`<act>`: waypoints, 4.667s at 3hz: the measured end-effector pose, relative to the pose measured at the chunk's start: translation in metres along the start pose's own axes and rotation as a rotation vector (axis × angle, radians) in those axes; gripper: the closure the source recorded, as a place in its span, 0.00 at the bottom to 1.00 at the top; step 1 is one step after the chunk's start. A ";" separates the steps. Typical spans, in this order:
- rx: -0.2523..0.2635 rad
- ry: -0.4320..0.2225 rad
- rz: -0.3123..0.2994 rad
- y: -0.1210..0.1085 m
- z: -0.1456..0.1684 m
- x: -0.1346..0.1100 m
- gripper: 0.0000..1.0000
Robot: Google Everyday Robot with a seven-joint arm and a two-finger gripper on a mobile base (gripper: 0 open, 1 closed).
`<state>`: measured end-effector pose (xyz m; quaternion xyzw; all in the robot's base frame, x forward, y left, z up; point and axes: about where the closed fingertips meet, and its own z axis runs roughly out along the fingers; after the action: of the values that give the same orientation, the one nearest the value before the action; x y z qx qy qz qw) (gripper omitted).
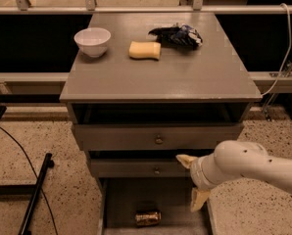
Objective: Pick orange can from bottom drawer and place on counter
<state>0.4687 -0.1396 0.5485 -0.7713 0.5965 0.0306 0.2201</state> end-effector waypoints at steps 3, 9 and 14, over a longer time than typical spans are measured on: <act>0.065 -0.377 0.101 0.032 0.147 0.023 0.00; -0.030 -0.544 0.280 0.083 0.306 0.051 0.04; -0.097 -0.715 0.351 0.094 0.408 0.065 0.32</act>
Offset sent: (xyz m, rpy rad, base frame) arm -0.0127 0.0410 -0.2271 0.5550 0.1266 -0.0324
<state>0.4876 -0.0629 0.1324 -0.6079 0.6027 0.3626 0.3685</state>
